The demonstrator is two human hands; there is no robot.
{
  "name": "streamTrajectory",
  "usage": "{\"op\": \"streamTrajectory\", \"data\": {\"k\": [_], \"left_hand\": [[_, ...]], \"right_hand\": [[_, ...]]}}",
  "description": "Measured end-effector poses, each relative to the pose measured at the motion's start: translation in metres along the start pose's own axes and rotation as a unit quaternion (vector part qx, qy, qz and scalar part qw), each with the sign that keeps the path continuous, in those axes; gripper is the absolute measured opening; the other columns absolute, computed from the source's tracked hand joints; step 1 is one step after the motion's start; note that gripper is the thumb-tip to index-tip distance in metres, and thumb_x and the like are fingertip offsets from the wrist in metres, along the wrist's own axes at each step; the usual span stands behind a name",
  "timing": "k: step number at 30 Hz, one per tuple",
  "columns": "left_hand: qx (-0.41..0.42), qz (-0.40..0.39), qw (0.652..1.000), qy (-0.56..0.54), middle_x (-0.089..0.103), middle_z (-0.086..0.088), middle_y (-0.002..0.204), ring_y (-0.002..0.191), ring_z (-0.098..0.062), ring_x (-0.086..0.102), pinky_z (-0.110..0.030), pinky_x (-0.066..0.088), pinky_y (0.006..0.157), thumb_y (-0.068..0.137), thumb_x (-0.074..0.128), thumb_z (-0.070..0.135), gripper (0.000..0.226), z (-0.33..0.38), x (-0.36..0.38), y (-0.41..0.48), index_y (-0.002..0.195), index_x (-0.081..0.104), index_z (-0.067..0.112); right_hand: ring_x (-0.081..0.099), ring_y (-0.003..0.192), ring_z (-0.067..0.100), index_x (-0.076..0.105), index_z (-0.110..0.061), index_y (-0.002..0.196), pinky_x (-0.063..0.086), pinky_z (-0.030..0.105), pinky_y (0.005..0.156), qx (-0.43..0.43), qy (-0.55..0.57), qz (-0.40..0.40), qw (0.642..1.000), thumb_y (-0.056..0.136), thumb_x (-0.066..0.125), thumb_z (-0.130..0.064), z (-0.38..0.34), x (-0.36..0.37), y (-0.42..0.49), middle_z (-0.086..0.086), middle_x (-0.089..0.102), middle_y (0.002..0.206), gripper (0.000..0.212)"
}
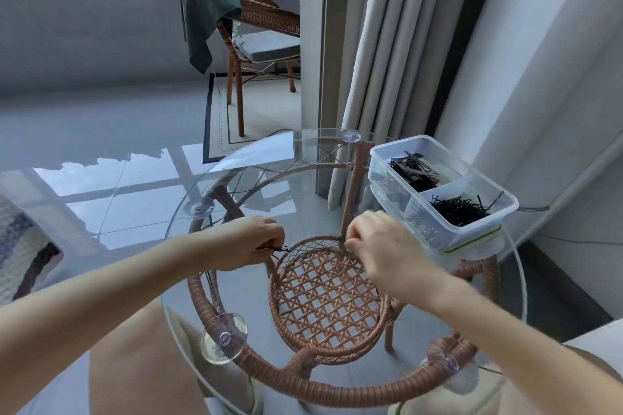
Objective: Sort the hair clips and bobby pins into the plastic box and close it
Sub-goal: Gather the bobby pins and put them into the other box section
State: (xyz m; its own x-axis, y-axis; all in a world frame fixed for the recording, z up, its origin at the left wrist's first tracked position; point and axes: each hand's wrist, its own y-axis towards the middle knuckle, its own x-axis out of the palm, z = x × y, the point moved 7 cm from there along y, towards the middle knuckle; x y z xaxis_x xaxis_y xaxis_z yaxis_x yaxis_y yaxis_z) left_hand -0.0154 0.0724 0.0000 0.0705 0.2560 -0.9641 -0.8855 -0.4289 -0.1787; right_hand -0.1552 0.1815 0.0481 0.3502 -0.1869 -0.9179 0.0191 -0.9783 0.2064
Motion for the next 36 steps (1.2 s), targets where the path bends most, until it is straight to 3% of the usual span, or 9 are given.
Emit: {"op": "streamTrajectory", "data": {"k": [9,13,15,20,24,27,30,33,36], "left_hand": [[0.037,-0.023,0.989,0.144,0.056,-0.002,0.105,0.099,-0.018,0.052,-0.029,0.047,0.085,0.092,0.047,0.015,0.019,-0.006,0.016,0.001,0.109,0.055,0.014],[0.079,0.040,0.950,0.298,0.060,-0.004,0.072,0.062,-0.016,0.054,-0.026,0.049,0.056,0.065,0.070,0.008,0.016,0.017,0.015,-0.011,0.081,0.064,0.008],[0.082,0.070,0.952,0.287,0.059,-0.004,0.066,0.056,-0.015,0.053,-0.025,0.047,0.051,0.058,0.074,0.007,0.019,0.026,0.008,-0.014,0.074,0.064,0.008],[-0.019,0.051,0.987,0.152,0.051,-0.005,0.104,0.082,-0.012,0.037,-0.020,0.036,0.074,0.082,0.050,-0.001,0.025,0.021,-0.001,0.003,0.105,0.046,0.010],[-0.060,0.108,0.992,0.018,0.048,0.000,0.096,0.073,-0.008,0.042,-0.015,0.037,0.061,0.084,0.051,-0.002,0.026,0.062,-0.050,0.038,0.105,0.046,0.013],[-0.021,0.140,0.989,-0.045,0.051,-0.004,0.090,0.065,-0.010,0.043,-0.022,0.039,0.053,0.090,0.043,0.000,0.011,0.114,-0.086,0.077,0.096,0.047,0.007],[0.011,0.133,0.991,-0.030,0.056,-0.017,0.103,0.081,-0.028,0.054,-0.038,0.044,0.067,0.091,0.041,0.001,0.014,0.161,-0.098,0.118,0.103,0.049,0.000],[0.057,0.114,0.991,0.043,0.057,-0.017,0.110,0.095,-0.030,0.057,-0.029,0.039,0.070,0.089,0.043,0.000,0.020,0.199,-0.090,0.151,0.108,0.051,-0.001],[0.097,0.055,0.988,0.109,0.062,-0.014,0.102,0.091,-0.028,0.059,-0.029,0.040,0.070,0.091,0.045,0.005,0.019,0.216,-0.071,0.173,0.103,0.059,-0.001]], "right_hand": [[0.045,0.075,0.018,0.053,-0.014,0.079,0.023,0.023,0.063,0.051,0.013,0.086,0.995,0.089,0.055,-0.012,0.047,-0.100,-0.008,-0.003,0.050,0.076,0.011],[0.044,0.069,0.016,0.053,-0.017,0.081,0.028,0.027,0.062,0.104,0.018,0.117,0.987,0.091,0.053,-0.016,0.087,-0.120,-0.009,-0.007,0.049,0.075,0.010],[0.045,0.067,0.010,0.052,-0.019,0.080,0.031,0.026,0.057,0.115,0.009,0.114,0.987,0.091,0.053,-0.018,0.104,-0.127,-0.012,-0.009,0.050,0.074,0.011],[0.053,0.081,0.024,0.059,-0.015,0.078,0.035,0.032,0.073,0.073,-0.076,0.030,0.994,0.086,0.060,-0.016,0.132,-0.122,-0.008,-0.003,0.056,0.078,0.008],[0.054,0.093,0.024,0.068,-0.013,0.084,0.018,0.022,0.072,-0.032,-0.214,-0.048,0.975,0.084,0.063,-0.024,0.135,-0.100,0.003,0.001,0.065,0.086,0.012],[0.053,0.092,0.019,0.072,-0.021,0.095,0.027,0.025,0.077,-0.051,-0.211,-0.075,0.973,0.086,0.060,-0.030,0.140,-0.091,0.006,-0.004,0.069,0.091,0.017],[0.056,0.085,0.022,0.072,-0.021,0.096,0.036,0.029,0.070,0.029,-0.131,0.065,0.989,0.087,0.060,-0.024,0.155,-0.113,-0.003,-0.002,0.071,0.086,0.015],[0.061,0.087,0.026,0.069,-0.017,0.098,0.041,0.029,0.065,0.171,-0.086,0.207,0.960,0.090,0.054,-0.024,0.184,-0.128,-0.034,0.003,0.071,0.091,0.018],[0.063,0.094,0.030,0.061,-0.010,0.114,0.045,0.032,0.075,0.291,-0.023,0.210,0.933,0.092,0.049,-0.033,0.209,-0.116,-0.062,0.012,0.070,0.103,0.033]]}}
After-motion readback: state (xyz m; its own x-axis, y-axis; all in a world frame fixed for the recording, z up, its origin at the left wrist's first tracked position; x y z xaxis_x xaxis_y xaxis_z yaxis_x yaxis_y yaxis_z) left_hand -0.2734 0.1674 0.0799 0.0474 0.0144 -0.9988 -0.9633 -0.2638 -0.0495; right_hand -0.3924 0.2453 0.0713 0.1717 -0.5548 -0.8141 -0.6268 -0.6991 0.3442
